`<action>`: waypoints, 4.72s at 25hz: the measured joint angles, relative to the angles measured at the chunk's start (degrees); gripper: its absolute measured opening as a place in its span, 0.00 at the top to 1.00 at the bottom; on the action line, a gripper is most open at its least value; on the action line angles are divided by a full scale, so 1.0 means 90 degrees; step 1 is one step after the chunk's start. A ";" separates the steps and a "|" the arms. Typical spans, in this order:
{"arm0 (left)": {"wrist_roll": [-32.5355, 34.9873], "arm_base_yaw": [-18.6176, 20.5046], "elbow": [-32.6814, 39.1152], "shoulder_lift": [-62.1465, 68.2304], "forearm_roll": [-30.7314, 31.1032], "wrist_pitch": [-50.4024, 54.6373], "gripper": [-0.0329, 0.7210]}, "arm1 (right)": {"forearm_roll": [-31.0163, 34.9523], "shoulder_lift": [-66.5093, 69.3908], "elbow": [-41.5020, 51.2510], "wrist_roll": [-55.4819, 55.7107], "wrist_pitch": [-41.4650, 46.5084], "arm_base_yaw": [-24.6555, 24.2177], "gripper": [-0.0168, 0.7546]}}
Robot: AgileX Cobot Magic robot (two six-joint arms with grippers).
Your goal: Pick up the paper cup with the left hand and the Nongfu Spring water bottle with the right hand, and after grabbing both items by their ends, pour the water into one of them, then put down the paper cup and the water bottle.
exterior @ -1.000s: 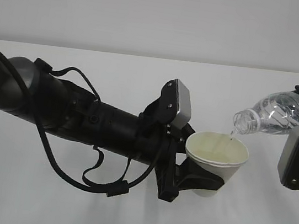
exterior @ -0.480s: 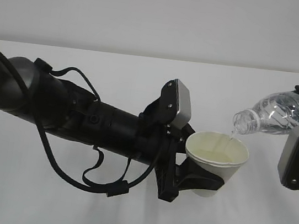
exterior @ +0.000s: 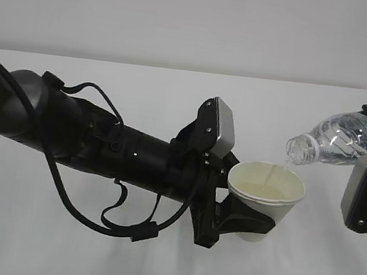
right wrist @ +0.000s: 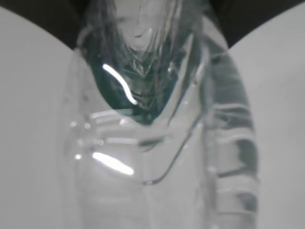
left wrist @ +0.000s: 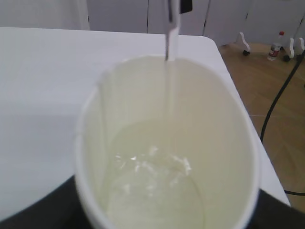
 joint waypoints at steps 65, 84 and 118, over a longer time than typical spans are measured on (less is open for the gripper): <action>0.0000 0.0000 0.0000 0.0000 -0.0023 0.0022 0.39 | 0.0000 0.0000 0.0000 -0.0068 -0.0014 0.0000 0.53; 0.0000 0.0000 0.0000 0.0027 -0.0023 0.0091 0.39 | -0.0123 0.0000 0.0000 -0.0068 -0.0003 0.0000 0.53; 0.0000 0.0000 0.0000 0.0027 -0.0478 0.0112 0.39 | 0.0008 0.0000 0.0000 0.2097 0.0008 0.0000 0.53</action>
